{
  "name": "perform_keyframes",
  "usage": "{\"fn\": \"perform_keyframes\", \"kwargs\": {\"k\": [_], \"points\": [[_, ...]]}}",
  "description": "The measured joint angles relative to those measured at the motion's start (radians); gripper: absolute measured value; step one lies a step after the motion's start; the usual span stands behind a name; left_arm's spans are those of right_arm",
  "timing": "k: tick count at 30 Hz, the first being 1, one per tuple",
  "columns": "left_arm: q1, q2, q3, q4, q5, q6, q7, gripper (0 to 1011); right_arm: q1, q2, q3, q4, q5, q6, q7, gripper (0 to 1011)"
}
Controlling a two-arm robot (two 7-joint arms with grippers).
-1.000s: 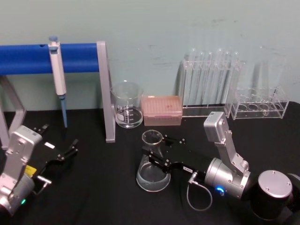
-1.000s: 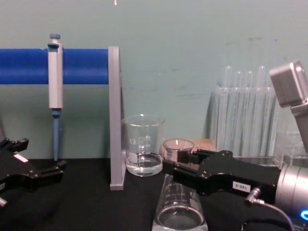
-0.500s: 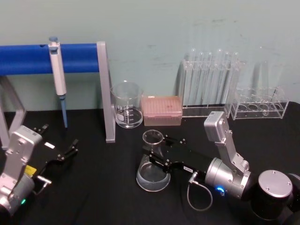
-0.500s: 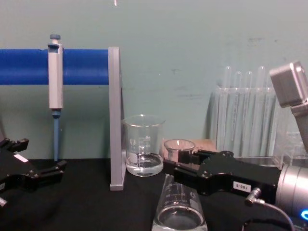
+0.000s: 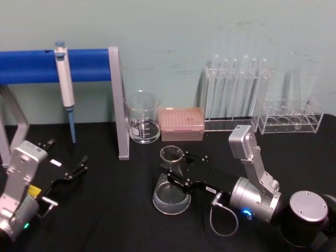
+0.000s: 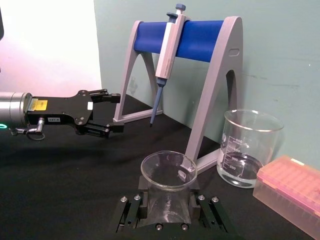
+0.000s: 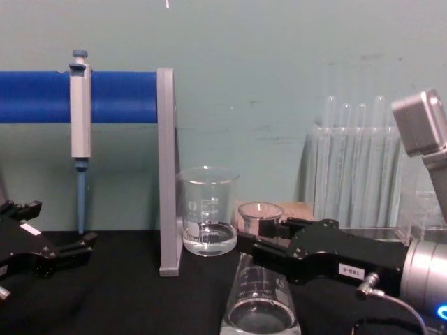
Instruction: Grasp the erlenmeyer flask with one hand, shake it three times, then place it back.
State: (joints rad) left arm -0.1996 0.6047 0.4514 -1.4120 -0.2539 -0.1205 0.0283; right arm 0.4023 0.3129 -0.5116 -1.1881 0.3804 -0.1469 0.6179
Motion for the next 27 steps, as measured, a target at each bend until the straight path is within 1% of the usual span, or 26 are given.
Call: {"fn": "perform_keyframes", "kwargs": {"k": [3, 5, 7, 8, 9, 10, 12, 14, 15, 16, 19, 20, 21, 27], "points": [[0.0, 0.0, 0.0, 0.0, 0.0, 0.0, 0.0, 1001, 0.0, 0.0, 0.0, 0.0, -0.001, 0.0, 0.0, 459], [0.0, 0.0, 0.0, 0.0, 0.0, 0.0, 0.0, 1001, -0.001, 0.0, -0.001, 0.001, -0.004, 0.002, 0.0, 504], [0.0, 0.0, 0.0, 0.0, 0.0, 0.0, 0.0, 1001, -0.001, 0.0, -0.001, 0.001, -0.004, 0.002, 0.0, 585], [0.0, 0.0, 0.0, 0.0, 0.0, 0.0, 0.0, 1001, -0.001, 0.0, -0.001, 0.001, -0.003, 0.002, 0.0, 602], [0.0, 0.0, 0.0, 0.0, 0.0, 0.0, 0.0, 1001, -0.001, 0.0, -0.001, 0.001, -0.003, 0.002, 0.0, 646], [0.0, 0.0, 0.0, 0.0, 0.0, 0.0, 0.0, 1001, -0.001, 0.0, -0.001, 0.001, -0.003, 0.002, 0.0, 658], [0.0, 0.0, 0.0, 0.0, 0.0, 0.0, 0.0, 1001, -0.001, 0.0, 0.0, 0.001, -0.003, 0.002, 0.0, 743], [0.0, 0.0, 0.0, 0.0, 0.0, 0.0, 0.0, 1001, -0.001, 0.0, 0.0, 0.001, -0.003, 0.002, 0.0, 785], [0.0, 0.0, 0.0, 0.0, 0.0, 0.0, 0.0, 1001, -0.001, 0.0, 0.0, 0.001, -0.003, 0.002, 0.0, 839], [0.0, 0.0, 0.0, 0.0, 0.0, 0.0, 0.0, 1001, 0.0, 0.0, 0.0, 0.001, -0.003, 0.002, 0.0, 839], [0.0, 0.0, 0.0, 0.0, 0.0, 0.0, 0.0, 1001, 0.0, 0.0, 0.0, 0.001, -0.002, 0.001, 0.0, 940], [0.0, 0.0, 0.0, 0.0, 0.0, 0.0, 0.0, 1001, 0.0, 0.0, 0.0, 0.001, -0.002, 0.001, 0.0, 955], [0.0, 0.0, 0.0, 0.0, 0.0, 0.0, 0.0, 1001, 0.0, 0.0, 0.0, 0.001, -0.002, 0.001, 0.0, 999], [0.0, 0.0, 0.0, 0.0, 0.0, 0.0, 0.0, 1001, 0.0, 0.0, 0.0, 0.0, -0.002, 0.001, 0.0, 1000]]}}
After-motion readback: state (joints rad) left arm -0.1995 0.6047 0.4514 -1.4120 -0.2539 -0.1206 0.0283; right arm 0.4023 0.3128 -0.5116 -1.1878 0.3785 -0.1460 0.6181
